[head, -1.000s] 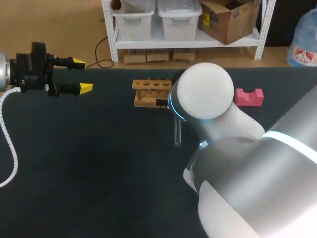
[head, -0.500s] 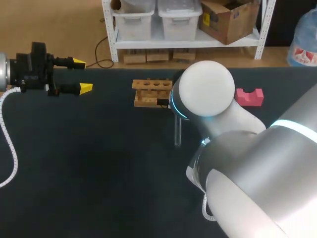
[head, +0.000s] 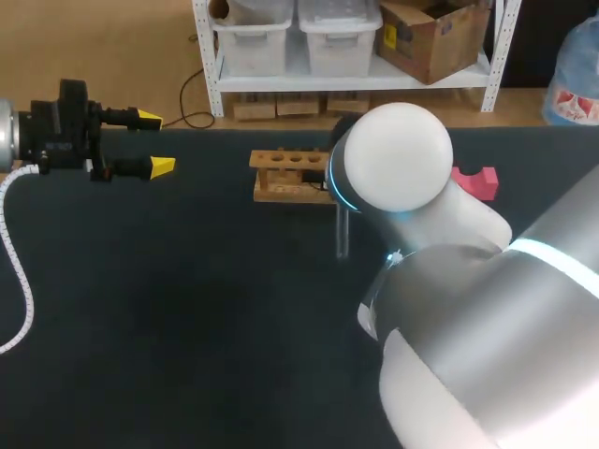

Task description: Grasp the test tube, adjust it, and insert it.

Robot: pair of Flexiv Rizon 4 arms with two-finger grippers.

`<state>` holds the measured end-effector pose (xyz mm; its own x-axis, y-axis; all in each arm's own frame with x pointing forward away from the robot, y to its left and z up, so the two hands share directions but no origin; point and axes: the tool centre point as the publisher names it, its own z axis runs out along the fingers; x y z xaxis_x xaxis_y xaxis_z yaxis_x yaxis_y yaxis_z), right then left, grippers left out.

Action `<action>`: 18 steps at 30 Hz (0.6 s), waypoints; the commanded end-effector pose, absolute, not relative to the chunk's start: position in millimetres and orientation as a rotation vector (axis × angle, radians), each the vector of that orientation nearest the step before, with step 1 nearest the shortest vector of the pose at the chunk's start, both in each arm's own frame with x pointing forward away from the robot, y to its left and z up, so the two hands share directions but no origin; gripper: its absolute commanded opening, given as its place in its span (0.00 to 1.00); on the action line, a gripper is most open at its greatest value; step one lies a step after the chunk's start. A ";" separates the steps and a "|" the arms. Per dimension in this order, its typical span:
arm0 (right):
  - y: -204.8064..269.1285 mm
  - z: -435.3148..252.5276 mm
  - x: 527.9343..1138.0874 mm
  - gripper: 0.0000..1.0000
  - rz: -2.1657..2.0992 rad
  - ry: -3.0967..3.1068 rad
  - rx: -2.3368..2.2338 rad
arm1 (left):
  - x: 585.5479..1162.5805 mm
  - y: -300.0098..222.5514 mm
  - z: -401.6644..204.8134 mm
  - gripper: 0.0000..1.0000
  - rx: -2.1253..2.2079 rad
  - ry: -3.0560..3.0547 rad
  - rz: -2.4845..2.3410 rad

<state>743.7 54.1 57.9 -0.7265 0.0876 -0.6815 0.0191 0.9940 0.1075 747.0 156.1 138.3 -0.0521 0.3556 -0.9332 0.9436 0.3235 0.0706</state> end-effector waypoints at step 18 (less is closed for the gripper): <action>47.1 40.2 758.7 0.00 0.106 2.436 0.081 | 745.8 156.9 136.9 1.00 1.203 1.597 -0.746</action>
